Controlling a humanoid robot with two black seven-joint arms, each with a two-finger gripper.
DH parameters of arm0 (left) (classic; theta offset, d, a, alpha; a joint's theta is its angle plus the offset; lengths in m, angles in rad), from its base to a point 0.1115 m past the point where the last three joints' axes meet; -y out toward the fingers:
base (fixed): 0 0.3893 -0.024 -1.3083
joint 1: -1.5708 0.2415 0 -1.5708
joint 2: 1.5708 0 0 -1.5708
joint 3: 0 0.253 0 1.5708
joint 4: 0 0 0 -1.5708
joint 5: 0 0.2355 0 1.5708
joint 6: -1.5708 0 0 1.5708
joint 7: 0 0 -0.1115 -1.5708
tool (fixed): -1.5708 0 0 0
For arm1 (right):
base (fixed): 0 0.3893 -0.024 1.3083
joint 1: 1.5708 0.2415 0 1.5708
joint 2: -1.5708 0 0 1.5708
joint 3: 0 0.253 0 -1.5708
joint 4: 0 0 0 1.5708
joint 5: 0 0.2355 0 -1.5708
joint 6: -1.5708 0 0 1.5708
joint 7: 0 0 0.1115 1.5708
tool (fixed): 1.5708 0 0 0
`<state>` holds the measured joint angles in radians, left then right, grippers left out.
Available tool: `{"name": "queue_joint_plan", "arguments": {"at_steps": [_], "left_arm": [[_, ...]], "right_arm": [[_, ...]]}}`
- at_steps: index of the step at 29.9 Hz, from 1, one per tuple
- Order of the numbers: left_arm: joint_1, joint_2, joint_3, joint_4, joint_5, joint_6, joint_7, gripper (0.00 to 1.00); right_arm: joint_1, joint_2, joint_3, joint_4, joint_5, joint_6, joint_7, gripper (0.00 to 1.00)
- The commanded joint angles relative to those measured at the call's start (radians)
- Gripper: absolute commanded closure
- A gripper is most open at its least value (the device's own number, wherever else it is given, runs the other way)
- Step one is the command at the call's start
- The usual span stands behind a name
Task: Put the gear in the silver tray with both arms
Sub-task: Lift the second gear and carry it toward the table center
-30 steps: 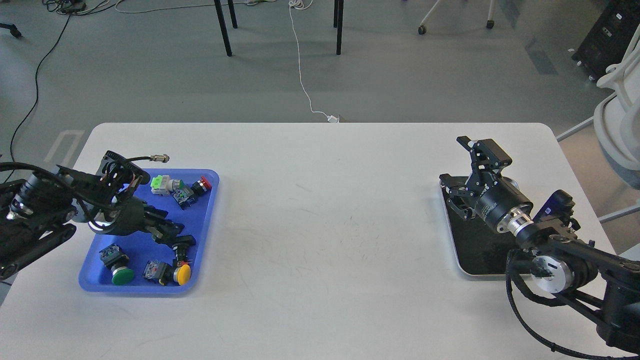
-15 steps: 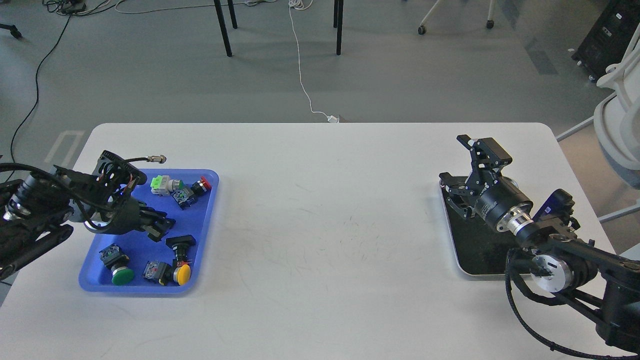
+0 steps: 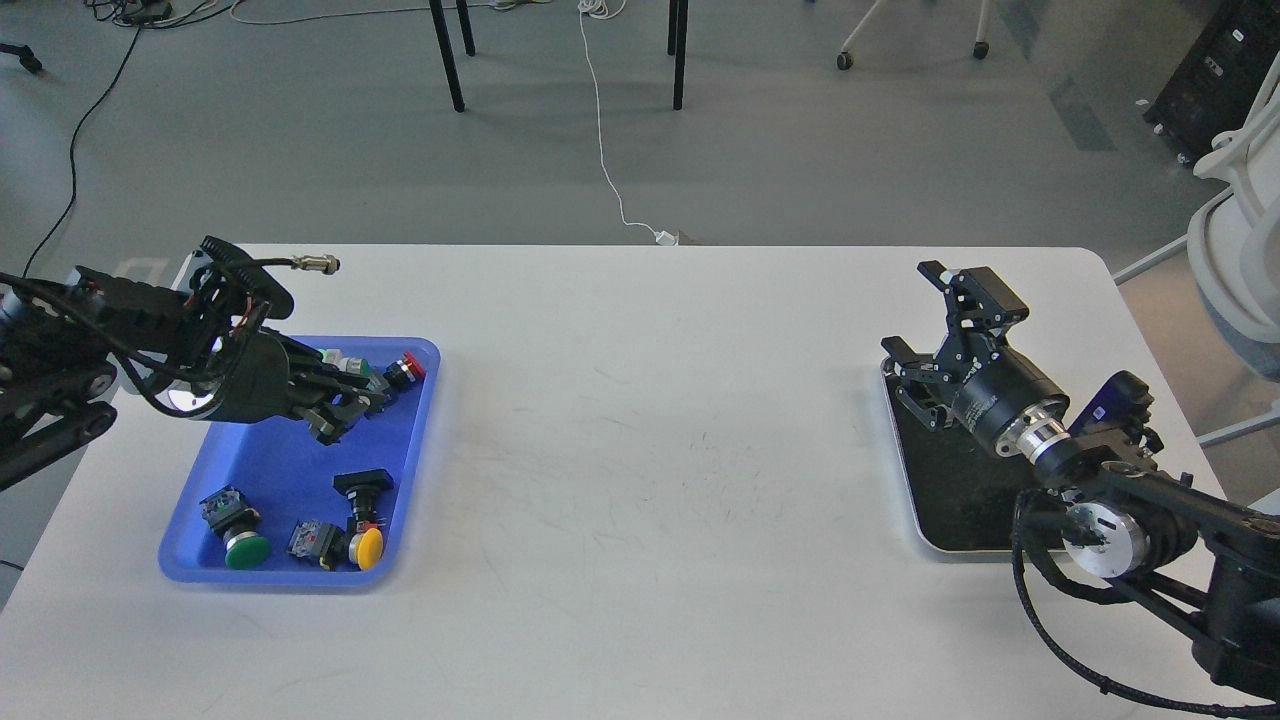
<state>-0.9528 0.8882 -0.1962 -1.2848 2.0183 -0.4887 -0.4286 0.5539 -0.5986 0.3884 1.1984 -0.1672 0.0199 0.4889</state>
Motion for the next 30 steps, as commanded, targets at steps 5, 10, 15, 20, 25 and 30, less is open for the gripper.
{"name": "queue_joint_plan", "arguments": {"at_steps": [5, 10, 15, 20, 25, 30], "left_arm": [[-0.106, -0.158, 0.000, -0.096, -0.004, 0.000, 0.036, 0.84], [-0.123, -0.339, 0.008, -0.065, -0.004, 0.000, 0.082, 0.84], [-0.119, -0.566, 0.027, 0.071, 0.008, 0.000, 0.086, 0.84], [-0.149, -0.716, 0.115, 0.182, 0.007, 0.000, 0.086, 0.84], [-0.152, -0.842, 0.130, 0.262, 0.007, 0.000, 0.086, 0.83], [-0.153, -0.888, 0.155, 0.305, 0.007, 0.000, 0.086, 0.83]], "right_arm": [[0.015, 0.002, 0.007, 0.000, 0.000, -0.006, 0.000, 0.03], [0.063, -0.004, 0.007, 0.001, 0.005, -0.006, 0.000, 0.03], [0.141, -0.055, -0.005, 0.006, 0.012, 0.005, 0.000, 0.03], [0.225, -0.056, -0.011, 0.004, 0.015, 0.006, 0.000, 0.03], [0.331, -0.047, -0.080, 0.000, 0.066, 0.006, 0.000, 0.03], [0.408, -0.020, -0.172, -0.006, 0.071, 0.002, 0.000, 0.03]]}}
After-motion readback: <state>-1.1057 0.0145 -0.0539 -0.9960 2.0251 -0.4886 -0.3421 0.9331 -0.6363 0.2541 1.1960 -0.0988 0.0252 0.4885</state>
